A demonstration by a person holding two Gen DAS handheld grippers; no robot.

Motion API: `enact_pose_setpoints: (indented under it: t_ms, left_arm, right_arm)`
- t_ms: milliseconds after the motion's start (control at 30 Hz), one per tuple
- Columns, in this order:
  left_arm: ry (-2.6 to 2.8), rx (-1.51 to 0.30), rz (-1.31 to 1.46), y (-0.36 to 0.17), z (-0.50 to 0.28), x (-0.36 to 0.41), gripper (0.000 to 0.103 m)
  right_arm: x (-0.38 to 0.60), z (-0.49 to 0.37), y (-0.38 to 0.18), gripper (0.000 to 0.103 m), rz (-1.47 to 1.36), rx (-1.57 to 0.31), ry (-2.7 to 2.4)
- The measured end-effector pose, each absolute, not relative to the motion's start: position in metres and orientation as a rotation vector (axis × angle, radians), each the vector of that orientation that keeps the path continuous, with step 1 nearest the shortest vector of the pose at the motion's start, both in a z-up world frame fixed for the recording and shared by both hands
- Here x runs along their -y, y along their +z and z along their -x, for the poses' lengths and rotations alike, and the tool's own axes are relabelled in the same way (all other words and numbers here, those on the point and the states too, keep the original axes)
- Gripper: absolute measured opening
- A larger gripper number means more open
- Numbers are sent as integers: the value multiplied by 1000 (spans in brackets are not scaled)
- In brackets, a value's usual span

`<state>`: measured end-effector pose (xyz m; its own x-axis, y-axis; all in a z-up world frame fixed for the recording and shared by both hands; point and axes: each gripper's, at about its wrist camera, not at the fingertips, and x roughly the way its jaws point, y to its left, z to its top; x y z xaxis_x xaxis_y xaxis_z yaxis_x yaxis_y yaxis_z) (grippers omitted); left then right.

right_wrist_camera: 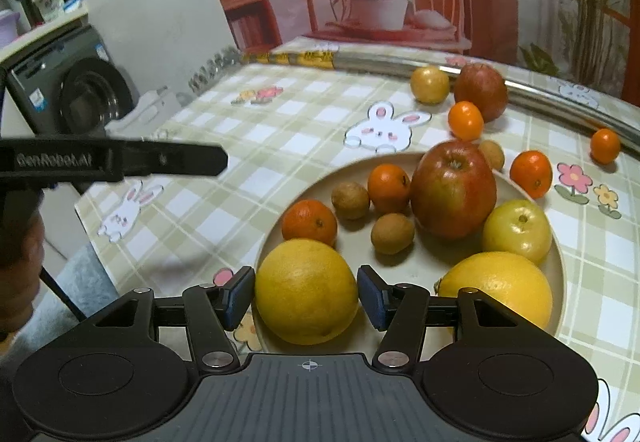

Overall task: Organize fruits
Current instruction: 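Move both grippers away from the plate toward the remaining fruit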

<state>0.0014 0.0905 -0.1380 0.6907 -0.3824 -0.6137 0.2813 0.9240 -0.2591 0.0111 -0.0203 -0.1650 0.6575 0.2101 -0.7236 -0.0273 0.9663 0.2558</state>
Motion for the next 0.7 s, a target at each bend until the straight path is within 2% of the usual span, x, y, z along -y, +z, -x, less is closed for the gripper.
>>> enact_pose_setpoints:
  t_ms: [333, 700]
  left_arm:
    - [-383, -718, 153, -133, -7, -91, 41]
    - [-392, -670, 132, -101, -32, -90, 41]
  right_arm:
    - [59, 9, -137, 52, -296, -679, 0]
    - [133, 25, -102, 51, -295, -538, -170]
